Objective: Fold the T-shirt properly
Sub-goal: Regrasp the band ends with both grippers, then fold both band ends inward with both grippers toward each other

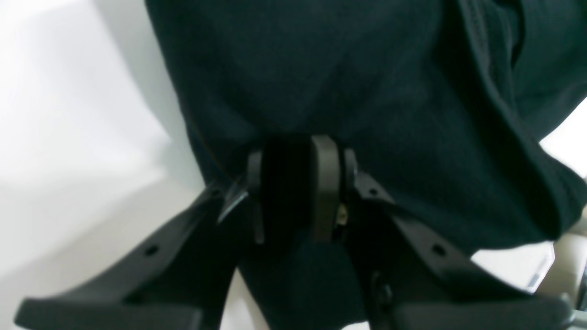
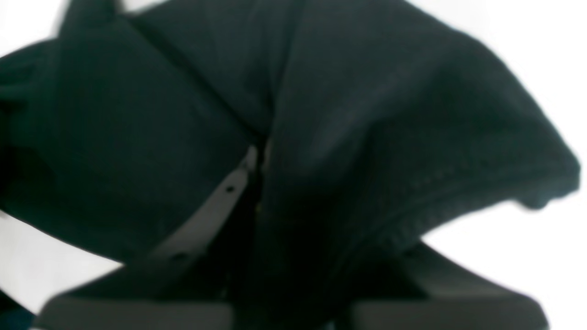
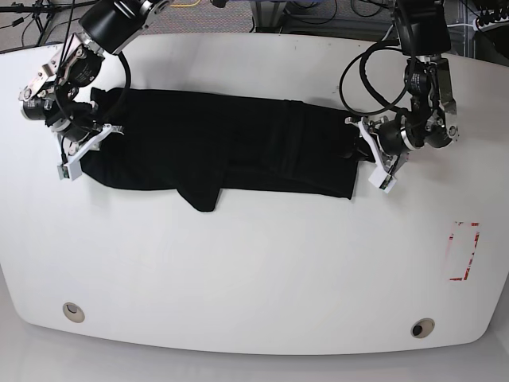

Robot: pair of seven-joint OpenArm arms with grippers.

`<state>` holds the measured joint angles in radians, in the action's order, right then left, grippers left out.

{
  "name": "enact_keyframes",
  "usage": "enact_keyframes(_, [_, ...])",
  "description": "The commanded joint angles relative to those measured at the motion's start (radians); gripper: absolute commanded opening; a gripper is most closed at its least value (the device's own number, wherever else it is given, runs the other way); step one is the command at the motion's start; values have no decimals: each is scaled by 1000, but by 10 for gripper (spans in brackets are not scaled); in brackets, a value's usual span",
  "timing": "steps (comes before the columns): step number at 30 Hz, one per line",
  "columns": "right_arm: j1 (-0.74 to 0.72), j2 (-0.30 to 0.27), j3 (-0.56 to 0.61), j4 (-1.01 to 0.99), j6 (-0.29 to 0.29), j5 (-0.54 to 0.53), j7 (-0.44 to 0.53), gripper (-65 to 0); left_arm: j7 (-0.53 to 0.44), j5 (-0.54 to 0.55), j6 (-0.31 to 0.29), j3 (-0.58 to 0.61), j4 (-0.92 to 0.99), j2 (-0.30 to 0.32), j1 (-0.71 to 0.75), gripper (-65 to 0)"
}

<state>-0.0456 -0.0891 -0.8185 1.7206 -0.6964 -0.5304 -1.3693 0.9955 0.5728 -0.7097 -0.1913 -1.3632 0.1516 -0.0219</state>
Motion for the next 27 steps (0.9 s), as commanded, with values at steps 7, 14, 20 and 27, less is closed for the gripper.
enact_keyframes(7, [77, -1, 179, 315, -2, -15, 15, -650, 76, -124, 51, 46, 8, -40, -20, -525])
enact_keyframes(14, [85, 18, 285, 318, -2, -52, 20, -650, 76, -124, 111, 46, 8, -73, -20, -525])
enact_keyframes(20, [82, 19, 425, 313, -2, -181, 98, -650, 76, -124, 135, 80, 9, -73, -20, -524])
enact_keyframes(27, [48, 84, 518, 307, -2, -210, 153, -650, 76, -122, 166, 123, 9, -99, -20, -524])
